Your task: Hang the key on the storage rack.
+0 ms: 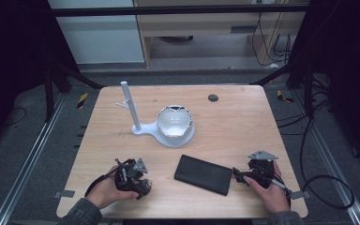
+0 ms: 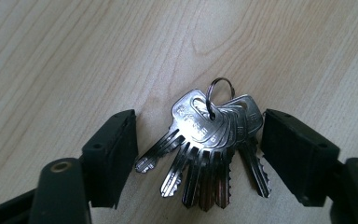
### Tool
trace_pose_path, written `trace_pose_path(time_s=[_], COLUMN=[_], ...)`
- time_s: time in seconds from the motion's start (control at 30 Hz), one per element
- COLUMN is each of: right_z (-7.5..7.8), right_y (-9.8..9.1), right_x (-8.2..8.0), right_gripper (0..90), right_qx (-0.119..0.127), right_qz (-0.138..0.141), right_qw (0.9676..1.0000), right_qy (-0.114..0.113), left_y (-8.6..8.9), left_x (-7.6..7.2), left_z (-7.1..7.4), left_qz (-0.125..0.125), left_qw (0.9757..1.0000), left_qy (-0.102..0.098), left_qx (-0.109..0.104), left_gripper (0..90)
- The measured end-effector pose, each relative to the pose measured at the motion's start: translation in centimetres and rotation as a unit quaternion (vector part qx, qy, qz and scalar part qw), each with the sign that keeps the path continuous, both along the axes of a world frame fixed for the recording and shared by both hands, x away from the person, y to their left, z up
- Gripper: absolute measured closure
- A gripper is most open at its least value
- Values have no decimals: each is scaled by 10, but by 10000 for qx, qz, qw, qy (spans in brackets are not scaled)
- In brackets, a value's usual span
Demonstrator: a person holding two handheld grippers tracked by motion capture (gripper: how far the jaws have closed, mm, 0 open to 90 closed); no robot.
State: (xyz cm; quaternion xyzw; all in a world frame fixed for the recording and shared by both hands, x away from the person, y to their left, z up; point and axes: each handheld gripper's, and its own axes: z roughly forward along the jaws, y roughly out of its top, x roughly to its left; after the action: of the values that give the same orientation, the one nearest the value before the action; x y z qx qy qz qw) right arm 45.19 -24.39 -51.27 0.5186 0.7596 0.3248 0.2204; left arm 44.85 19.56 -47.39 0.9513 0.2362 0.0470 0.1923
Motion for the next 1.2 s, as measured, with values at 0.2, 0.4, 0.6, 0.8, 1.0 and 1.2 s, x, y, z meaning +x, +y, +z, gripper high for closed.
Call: trace_pose_path(time_s=[0.2, 0.4, 0.6, 0.8, 1.0, 1.2], right_z=[0, 0, 0, 0, 0, 0], right_y=[0, 0, 0, 0, 0, 0], right_x=[0, 0, 0, 0, 0, 0], right_gripper=[4, 4, 4, 4, 4, 5], right_qx=[-6, -1, -5, 0, 1, -9], right_qz=[0, 0, 4, -1, -3, -13], right_qw=[10000, 10000, 10000, 10000, 10000, 10000], right_qy=[-6, 0, -6, 1, 1, -12], left_y=[-3, -2, 0, 2, 4, 0], left_x=[-2, -5, -7, -8, -1, -4], left_z=[4, 6, 8, 7, 4, 5], left_qz=[75, 141, 160, 74, 105, 103], left_qw=[9999, 9997, 9997, 9996, 9998, 9997], left_qy=[17, 56, -98, -110, 9, -25], left_qx=[112, 192, 166, 269, 183, 211], left_gripper=[502, 620, 538, 462, 470, 773])
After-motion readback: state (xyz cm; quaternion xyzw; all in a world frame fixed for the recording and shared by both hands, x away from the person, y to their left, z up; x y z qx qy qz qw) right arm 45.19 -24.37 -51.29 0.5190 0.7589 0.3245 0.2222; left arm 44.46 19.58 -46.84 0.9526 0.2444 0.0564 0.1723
